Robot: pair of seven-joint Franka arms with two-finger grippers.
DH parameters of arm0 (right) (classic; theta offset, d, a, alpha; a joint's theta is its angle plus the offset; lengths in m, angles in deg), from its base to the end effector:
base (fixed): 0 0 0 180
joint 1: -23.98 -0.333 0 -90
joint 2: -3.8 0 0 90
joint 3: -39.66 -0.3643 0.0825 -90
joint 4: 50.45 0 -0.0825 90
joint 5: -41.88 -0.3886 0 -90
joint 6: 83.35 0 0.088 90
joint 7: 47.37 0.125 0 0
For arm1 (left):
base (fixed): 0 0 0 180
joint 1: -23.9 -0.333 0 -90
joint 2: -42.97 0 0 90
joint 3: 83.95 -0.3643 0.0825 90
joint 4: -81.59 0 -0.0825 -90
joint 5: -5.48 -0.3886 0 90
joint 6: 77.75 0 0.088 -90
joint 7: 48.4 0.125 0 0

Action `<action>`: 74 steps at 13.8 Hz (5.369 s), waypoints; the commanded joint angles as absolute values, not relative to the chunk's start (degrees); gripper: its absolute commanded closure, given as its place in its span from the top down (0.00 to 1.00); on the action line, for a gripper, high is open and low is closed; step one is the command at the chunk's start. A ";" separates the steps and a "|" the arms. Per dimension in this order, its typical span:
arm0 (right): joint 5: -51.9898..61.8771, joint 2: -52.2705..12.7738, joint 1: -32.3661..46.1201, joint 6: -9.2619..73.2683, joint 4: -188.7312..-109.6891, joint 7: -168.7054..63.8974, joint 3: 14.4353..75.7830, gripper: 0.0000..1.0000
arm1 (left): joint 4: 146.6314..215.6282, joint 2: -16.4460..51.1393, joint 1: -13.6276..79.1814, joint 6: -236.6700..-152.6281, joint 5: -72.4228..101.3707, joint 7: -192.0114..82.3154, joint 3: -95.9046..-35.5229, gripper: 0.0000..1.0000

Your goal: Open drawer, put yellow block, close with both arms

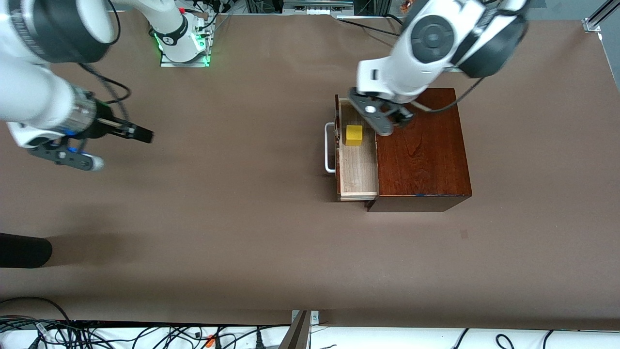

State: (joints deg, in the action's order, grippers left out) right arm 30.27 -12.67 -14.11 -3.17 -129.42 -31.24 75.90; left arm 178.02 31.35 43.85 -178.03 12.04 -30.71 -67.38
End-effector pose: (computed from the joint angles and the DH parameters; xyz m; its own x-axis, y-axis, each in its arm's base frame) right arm 0.6116 0.1036 0.5882 0.9500 -0.2294 -0.2118 -0.2292 -0.9730 0.0258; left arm 0.4975 -0.3673 0.5017 0.6012 -0.7958 -0.0726 -0.7735 -0.6024 0.1972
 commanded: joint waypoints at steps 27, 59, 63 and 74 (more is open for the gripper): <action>44.60 2.05 23.27 8.40 -145.73 -46.41 40.80 1.00 | 176.08 10.45 51.50 -194.48 -7.35 -0.32 -65.85 1.00; 44.87 1.78 23.27 8.14 -145.73 -45.79 40.80 1.00 | 171.51 23.00 42.64 -177.80 3.80 -10.23 -63.92 1.00; 44.95 1.78 23.27 8.14 -145.64 -45.70 40.80 1.00 | 166.77 28.28 32.80 -165.49 5.92 -20.33 -64.09 1.00; 44.87 1.78 23.27 8.40 -145.64 -45.61 40.80 1.00 | 176.40 42.42 28.39 -174.40 5.83 -41.23 -78.93 1.00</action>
State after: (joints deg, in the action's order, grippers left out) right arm 44.12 0.79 22.57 8.20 -144.86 -45.86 41.47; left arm 167.01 35.02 27.89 -167.83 4.45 -34.47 -77.27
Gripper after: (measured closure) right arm 0.000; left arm 0.000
